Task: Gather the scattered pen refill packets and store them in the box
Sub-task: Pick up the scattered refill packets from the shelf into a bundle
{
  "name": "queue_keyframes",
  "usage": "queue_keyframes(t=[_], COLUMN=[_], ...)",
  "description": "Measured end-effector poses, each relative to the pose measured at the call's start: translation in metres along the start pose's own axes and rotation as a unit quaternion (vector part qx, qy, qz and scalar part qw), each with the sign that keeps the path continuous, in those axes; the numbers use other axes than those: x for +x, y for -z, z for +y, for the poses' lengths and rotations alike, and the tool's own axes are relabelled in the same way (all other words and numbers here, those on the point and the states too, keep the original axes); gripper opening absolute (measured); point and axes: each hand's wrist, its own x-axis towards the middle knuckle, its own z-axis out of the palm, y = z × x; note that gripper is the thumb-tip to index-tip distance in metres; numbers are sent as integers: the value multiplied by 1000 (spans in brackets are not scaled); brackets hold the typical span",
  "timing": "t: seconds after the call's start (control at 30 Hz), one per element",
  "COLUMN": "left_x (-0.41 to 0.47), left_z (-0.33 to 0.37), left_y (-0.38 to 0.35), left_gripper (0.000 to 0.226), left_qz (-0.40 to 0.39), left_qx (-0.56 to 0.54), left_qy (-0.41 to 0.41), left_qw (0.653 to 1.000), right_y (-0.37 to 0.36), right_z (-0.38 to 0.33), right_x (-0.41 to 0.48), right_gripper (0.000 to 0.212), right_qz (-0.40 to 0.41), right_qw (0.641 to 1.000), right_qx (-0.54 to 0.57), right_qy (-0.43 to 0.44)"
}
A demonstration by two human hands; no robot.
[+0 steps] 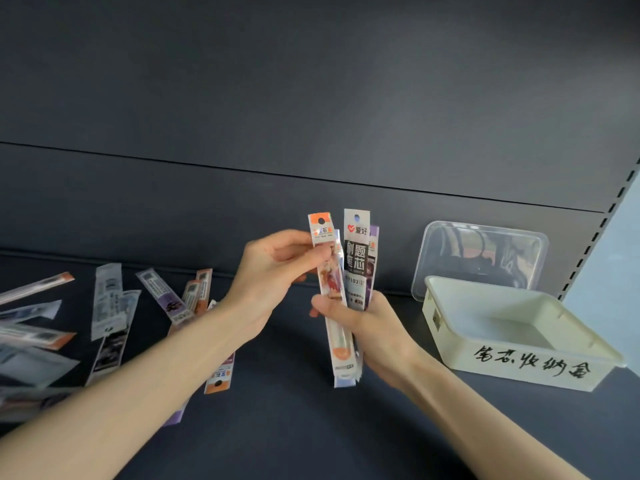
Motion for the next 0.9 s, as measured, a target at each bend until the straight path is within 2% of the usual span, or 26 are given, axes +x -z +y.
queue_keyframes(t=[0.1,0.2,0.27,0.33,0.43,0.5,0.57,0.63,0.73,0.83,0.9], left_x=[-2,-8,-15,-21,-30,-31,-31,-29,-22,-17,-17], left_z=[2,-2,-8,-14,-14,-15,-20,-23,-21,-19,-19], left_y=[19,51,78,102,117,118,120,124,133,140,146], left_gripper=[8,5,3,20,68,92,99,90,63,46,37], left_qz=[23,42,23,4,-38,-73,-108,-133,-160,-171,-172], left_qx=[32,157,265,398,571,609,638,638,611,577,543], left_qy=[-2,10,44,86,137,153,141,114,64,26,14], left_qw=[999,987,963,913,808,774,750,750,773,799,822], right_y=[0,-3,-9,-19,-35,-50,-64,-75,-92,-109,-119], right_z=[-2,-3,-2,-2,-1,-1,1,4,4,0,-1], right_x=[1,4,8,12,18,24,28,31,37,45,49], right_gripper=[14,12,11,12,8,9,9,10,20,31,29], right_qz=[-5,-10,7,20,33,41,49,58,92,112,119], right_qw=[998,994,996,998,998,998,998,998,993,990,990], right_qx=[67,107,84,59,61,57,37,-12,-72,-80,-69], right_qy=[-16,-26,-19,-12,-7,-2,-3,-18,-32,-28,-30])
